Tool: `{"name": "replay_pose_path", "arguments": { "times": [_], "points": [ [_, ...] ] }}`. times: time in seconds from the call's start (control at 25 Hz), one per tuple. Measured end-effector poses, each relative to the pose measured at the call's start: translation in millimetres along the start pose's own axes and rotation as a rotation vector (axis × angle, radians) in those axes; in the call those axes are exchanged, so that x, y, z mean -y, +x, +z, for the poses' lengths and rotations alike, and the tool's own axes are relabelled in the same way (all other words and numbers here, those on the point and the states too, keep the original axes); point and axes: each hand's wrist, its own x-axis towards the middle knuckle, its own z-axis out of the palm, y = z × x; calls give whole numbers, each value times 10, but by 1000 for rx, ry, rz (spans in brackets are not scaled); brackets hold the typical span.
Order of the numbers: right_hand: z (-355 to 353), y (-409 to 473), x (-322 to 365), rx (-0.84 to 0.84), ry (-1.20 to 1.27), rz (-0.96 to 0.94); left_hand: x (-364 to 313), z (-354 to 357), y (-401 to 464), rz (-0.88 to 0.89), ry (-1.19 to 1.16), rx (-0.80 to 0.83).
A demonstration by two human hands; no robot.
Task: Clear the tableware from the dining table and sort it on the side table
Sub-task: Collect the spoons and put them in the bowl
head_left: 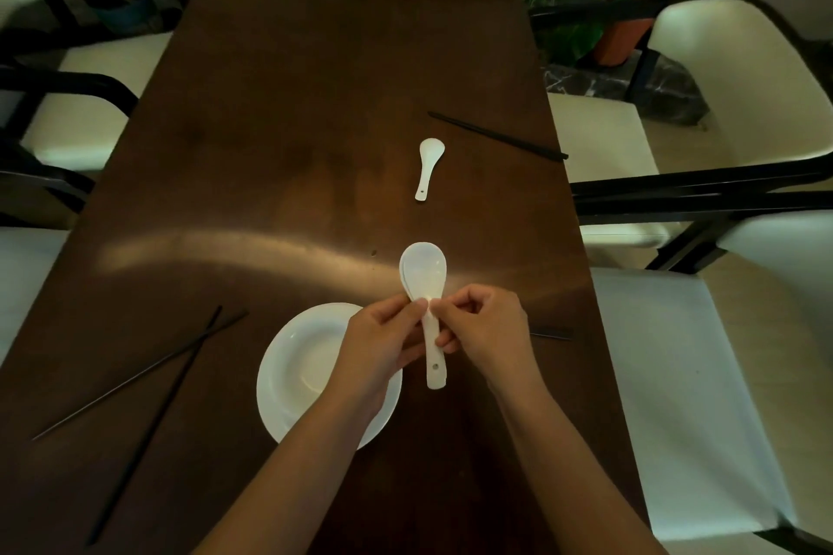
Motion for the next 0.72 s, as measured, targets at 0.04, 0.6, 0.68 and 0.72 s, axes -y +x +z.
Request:
{"name": "replay_pose_path", "arguments": {
  "times": [0.04, 0.6, 0.68, 0.72],
  "points": [
    [19, 18, 1, 35, -29, -7, 6, -10, 2, 10, 24, -29],
    [392, 2446, 72, -175, -275, 159, -352, -408, 1001, -56, -203, -181],
    [500, 2598, 56, -235, -453, 101, -351, -431, 1134, -56, -229, -189],
    [538, 2649, 54, -258, -543, 77, -346, -442, 1189, -61, -239, -198]
  ]
}}
